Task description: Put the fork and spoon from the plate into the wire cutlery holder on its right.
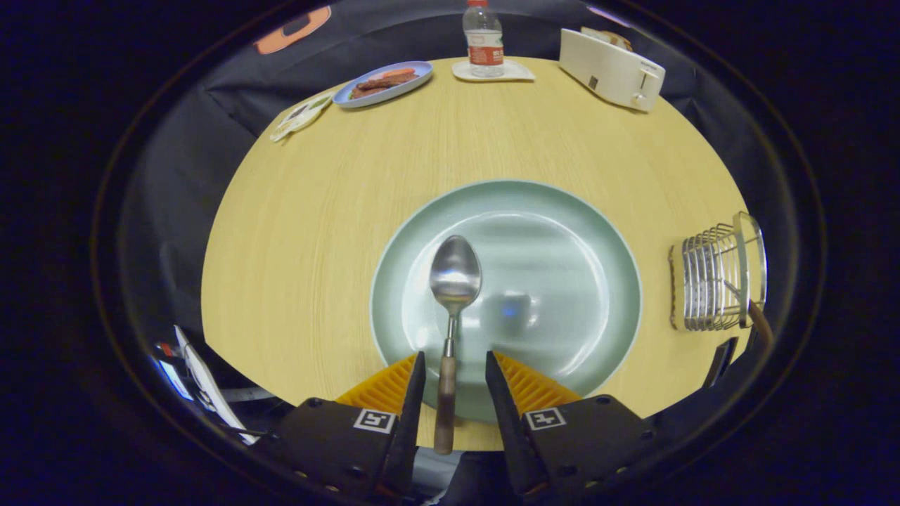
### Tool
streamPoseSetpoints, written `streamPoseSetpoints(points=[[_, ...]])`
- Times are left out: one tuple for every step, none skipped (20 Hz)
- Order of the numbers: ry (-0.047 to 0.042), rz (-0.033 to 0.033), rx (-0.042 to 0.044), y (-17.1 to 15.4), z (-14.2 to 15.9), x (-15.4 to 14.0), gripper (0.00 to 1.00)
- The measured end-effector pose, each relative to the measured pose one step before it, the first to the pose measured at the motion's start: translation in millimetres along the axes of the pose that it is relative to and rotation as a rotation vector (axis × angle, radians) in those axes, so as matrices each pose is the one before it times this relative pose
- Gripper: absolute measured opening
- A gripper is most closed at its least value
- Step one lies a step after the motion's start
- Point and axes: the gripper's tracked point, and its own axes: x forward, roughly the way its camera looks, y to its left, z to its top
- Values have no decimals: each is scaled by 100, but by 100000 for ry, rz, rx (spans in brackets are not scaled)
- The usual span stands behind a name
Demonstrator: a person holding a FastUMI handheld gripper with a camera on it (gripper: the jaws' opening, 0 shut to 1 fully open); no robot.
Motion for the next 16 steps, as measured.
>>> streamPoseSetpoints(points=[[412, 316, 357, -53, -54, 129, 52], [155, 223, -37, 7, -42, 92, 52], [289, 531, -62, 54, -67, 94, 52], [278, 366, -193, 43, 7, 38, 52], [89, 169, -194, 10, -19, -12, 52], [23, 147, -122, 121, 67, 7, 52], [514, 273, -91, 93, -99, -117, 52], [525, 179, -191, 46, -98, 69, 52], [-24, -33, -77, -53, 53, 6, 52], [-580, -139, -73, -33, 195, -126, 52], [244, -2094, 831, -477, 101, 96, 30], [102, -282, 809, -102, 529, -95, 8], [1090, 934, -364, 113, -589, 254, 15], [-408, 684, -170, -146, 537, -313, 13], [213, -908, -121, -100, -583, 181, 5], [341, 586, -549, 3, 94, -479, 5]])
